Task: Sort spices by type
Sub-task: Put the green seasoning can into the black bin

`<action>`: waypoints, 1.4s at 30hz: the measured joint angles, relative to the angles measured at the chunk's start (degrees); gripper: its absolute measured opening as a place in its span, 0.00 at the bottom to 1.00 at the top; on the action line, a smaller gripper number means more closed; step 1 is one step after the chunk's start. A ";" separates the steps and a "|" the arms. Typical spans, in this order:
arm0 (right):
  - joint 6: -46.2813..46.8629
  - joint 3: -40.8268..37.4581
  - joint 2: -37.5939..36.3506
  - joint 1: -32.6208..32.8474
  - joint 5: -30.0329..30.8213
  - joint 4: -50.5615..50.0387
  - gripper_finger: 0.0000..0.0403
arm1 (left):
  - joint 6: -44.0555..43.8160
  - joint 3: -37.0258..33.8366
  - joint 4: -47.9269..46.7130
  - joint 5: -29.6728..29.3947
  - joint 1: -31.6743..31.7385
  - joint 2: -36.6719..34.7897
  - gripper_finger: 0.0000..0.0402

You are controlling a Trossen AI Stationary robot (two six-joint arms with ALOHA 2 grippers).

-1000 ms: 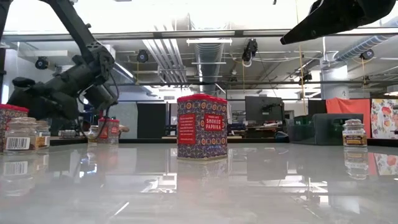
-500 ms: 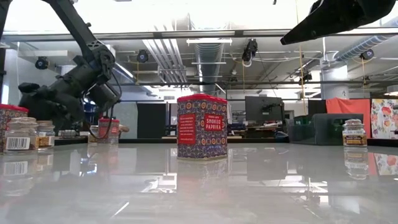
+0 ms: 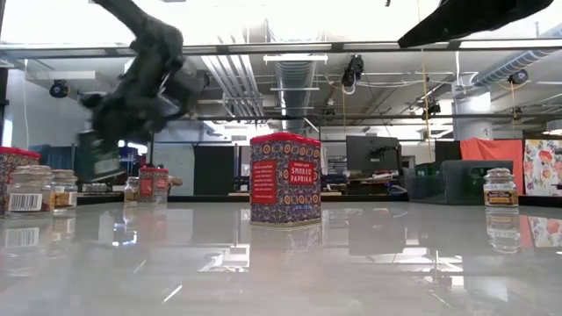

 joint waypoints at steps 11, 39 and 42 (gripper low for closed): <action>-0.31 0.00 -2.65 0.26 0.43 -3.65 0.65 | 5.06 20.36 13.30 -4.46 -19.95 3.11 0.28; 12.33 -0.05 -3.85 3.97 -0.67 -15.15 0.65 | 15.09 61.49 -4.54 6.50 -28.72 41.16 0.28; 12.56 -0.09 -3.76 4.04 -0.67 -15.11 0.64 | 13.12 59.93 -4.47 6.98 -29.72 40.50 0.28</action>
